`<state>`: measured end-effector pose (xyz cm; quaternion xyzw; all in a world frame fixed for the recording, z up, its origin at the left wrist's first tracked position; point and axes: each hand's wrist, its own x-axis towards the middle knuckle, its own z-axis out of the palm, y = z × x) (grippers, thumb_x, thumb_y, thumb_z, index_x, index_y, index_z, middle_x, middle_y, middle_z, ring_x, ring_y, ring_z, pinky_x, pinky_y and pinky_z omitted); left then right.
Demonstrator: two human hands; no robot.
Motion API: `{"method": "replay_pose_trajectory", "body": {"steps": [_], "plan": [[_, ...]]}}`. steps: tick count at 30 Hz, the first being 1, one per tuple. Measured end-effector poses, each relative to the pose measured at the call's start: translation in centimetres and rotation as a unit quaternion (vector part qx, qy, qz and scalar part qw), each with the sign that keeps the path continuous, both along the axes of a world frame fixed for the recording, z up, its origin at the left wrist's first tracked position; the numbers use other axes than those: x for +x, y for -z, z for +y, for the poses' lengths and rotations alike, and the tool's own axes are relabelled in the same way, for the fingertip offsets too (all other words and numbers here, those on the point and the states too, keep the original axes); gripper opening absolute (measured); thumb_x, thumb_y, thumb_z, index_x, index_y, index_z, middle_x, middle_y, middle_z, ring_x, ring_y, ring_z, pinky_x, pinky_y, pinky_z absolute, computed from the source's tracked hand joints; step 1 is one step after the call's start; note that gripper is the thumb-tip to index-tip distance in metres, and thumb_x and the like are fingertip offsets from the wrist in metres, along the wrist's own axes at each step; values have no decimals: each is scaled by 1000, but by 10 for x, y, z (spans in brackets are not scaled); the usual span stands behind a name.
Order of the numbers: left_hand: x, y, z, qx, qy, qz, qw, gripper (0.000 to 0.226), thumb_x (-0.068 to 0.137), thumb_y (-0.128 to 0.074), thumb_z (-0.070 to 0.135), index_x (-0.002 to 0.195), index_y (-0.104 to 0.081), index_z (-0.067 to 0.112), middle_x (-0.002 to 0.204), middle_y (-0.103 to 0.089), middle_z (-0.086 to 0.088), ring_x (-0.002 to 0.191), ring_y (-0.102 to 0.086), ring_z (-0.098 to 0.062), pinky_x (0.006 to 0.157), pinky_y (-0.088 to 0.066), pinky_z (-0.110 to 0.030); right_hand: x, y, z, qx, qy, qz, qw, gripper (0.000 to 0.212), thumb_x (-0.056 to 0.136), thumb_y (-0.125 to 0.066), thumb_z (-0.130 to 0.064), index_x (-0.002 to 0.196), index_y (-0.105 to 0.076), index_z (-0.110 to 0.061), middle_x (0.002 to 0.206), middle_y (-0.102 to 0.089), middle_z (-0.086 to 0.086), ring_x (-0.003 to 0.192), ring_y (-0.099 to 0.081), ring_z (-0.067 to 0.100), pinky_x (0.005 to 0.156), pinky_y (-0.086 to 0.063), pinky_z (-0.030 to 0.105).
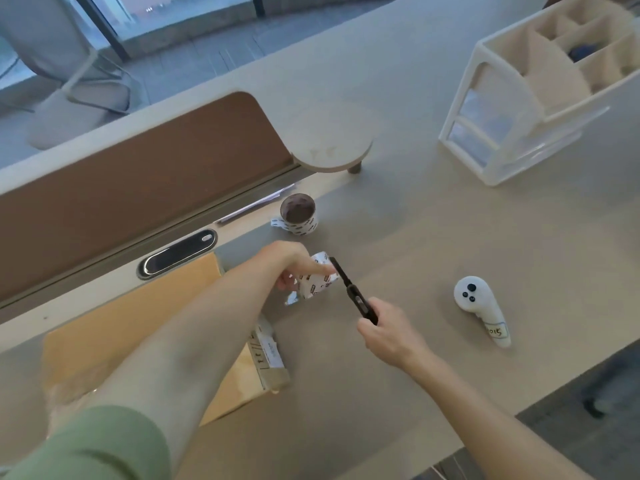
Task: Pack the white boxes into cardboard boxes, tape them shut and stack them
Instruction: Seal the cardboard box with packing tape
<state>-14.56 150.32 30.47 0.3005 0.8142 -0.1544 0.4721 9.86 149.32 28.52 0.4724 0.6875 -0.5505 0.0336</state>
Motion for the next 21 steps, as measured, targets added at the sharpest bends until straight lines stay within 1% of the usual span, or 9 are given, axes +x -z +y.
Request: {"method": "replay_pose_trajectory", "body": {"steps": [3, 6, 8, 10, 13, 14, 16, 18, 21], "plan": [[-6, 1, 3, -14, 59, -41, 997, 78, 67, -71, 78, 106, -71, 10, 79, -75, -1, 68, -67, -21, 67, -54, -30, 5, -3, 0, 9, -22, 14, 1000, 13, 75, -44, -27, 74, -39, -15, 62, -48, -1, 55, -45, 20, 52, -35, 33], [-11, 1, 2, -10, 58, -77, 995, 58, 73, -79, 62, 107, -72, 16, 95, -77, -9, 75, -70, -21, 72, -57, -31, 9, -8, -3, 35, -62, 34, 997, 13, 76, -47, -23, 72, -37, -16, 59, -40, -6, 53, -34, 15, 52, -30, 33], [-14, 0, 1, 15, 16, -92, 996, 52, 83, -71, 61, 108, -71, 15, 97, -76, -13, 74, -72, -21, 74, -60, -33, 11, -12, -5, 29, -97, 49, 994, 12, 76, -48, -24, 71, -39, -19, 58, -41, -8, 51, -33, 12, 51, -30, 33], [-17, -2, -2, 13, -42, -104, 994, 52, 91, -60, 60, 113, -68, 13, 96, -76, -12, 78, -75, -23, 79, -62, -38, 8, -18, -8, 18, -143, 52, 988, 16, 84, -49, -26, 71, -42, -22, 59, -45, -8, 52, -36, 11, 52, -32, 33], [-20, -1, -4, -25, -101, -112, 988, 64, 95, -48, 62, 121, -62, 5, 90, -70, -7, 59, -67, -22, 71, -59, -33, -5, -29, -11, 20, -202, 45, 978, 24, 97, -46, -35, 77, -48, -21, 65, -51, -6, 53, -41, 13, 54, -35, 32], [-20, 0, -3, -32, -106, -111, 988, 67, 94, -48, 64, 122, -61, 6, 92, -70, -7, 58, -67, -22, 71, -58, -33, -11, -33, -13, 26, -214, 40, 976, 26, 98, -43, -37, 78, -48, -21, 66, -53, -5, 55, -42, 14, 54, -36, 32], [-18, 1, 0, -28, -94, -97, 990, 65, 93, -49, 66, 122, -58, 9, 101, -73, -13, 74, -75, -24, 79, -61, -38, -21, -38, -16, 37, -225, 30, 973, 26, 100, -39, -39, 82, -47, -21, 72, -55, -1, 58, -45, 18, 56, -40, 35], [-14, 1, 4, -25, -73, -85, 993, 63, 94, -48, 64, 124, -56, 8, 103, -74, -16, 86, -76, -26, 82, -61, -40, -29, -42, -19, 49, -217, 21, 975, 24, 100, -37, -37, 87, -46, -20, 76, -57, 3, 60, -47, 22, 57, -42, 38], [-13, 3, 7, -28, -65, -77, 995, 62, 95, -49, 61, 122, -55, 6, 104, -72, -16, 85, -76, -26, 82, -61, -39, -42, -47, -24, 61, -207, 16, 976, 15, 101, -34, -30, 98, -45, -20, 80, -57, 5, 64, -51, 26, 58, -42, 37]]}}
